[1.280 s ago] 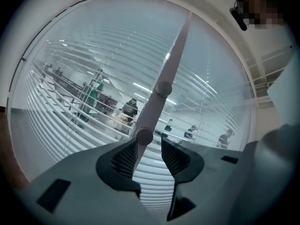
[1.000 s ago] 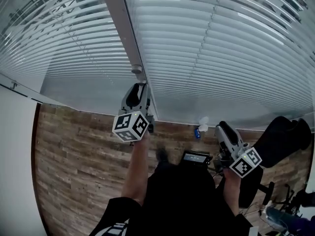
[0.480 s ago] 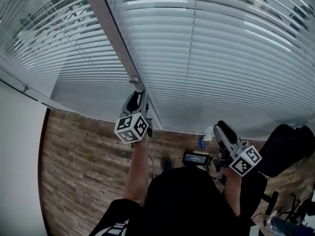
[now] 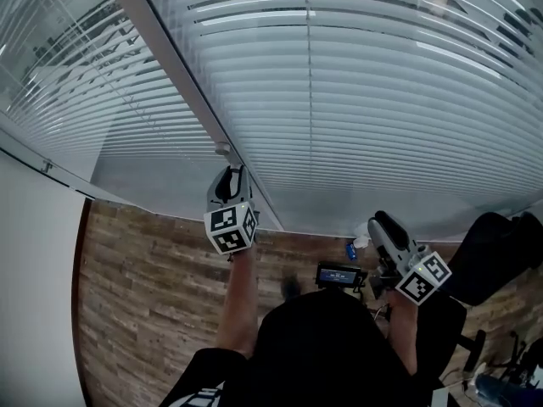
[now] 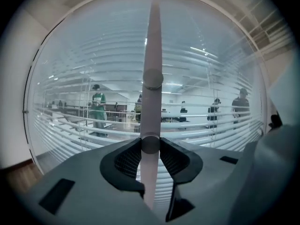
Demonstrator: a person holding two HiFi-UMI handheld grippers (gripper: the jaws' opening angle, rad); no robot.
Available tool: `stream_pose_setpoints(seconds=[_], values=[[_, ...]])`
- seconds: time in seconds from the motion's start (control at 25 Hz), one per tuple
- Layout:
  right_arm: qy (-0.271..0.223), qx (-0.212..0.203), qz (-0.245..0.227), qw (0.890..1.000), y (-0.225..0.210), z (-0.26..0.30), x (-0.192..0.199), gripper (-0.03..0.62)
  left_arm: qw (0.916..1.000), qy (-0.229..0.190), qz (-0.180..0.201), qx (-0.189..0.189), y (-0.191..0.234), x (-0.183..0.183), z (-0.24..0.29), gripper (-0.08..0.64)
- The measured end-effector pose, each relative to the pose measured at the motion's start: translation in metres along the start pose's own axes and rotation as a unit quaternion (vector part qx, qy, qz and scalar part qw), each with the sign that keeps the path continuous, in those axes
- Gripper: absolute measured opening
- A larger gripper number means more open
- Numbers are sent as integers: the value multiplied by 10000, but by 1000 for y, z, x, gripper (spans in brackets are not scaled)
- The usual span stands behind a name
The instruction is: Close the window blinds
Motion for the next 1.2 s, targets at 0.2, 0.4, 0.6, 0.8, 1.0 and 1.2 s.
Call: stream_pose_setpoints(seconds=[0.2,0.4,0.6,0.8,1.0,1.2], values=[[21,-28,-14,10000,3,2,-2,103,9812,346,1692,-864,-1,-1,3,137],[22,-40,-17,10000,4,4,0,101,9795,278,1786,-890,-4,-1,4,137],[3,-32,-42,10000,8,0,1,101,9968,-176,-770,120,2,2,-5,140],[-26,12,-36,10000,7,-2,2,101,9854,-425,-1571,502,9,1,-3,138],[-31,4,-41,10000,6,-7,8,101,9996,-62,29,-261,1,7,-4,137],[18,-49,-39,10000,7,-1,9,103,9620,326,2345,-1357,-4,6,0,137]])
Point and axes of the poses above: the fingertips, and each gripper's own axes: z forward along the fingers, y to its left, x out of its underside, the point moved 2 cm from there along -z, backward along the fingers, and after that the axes turned 9 degrees about y, right-handed, at the moved point
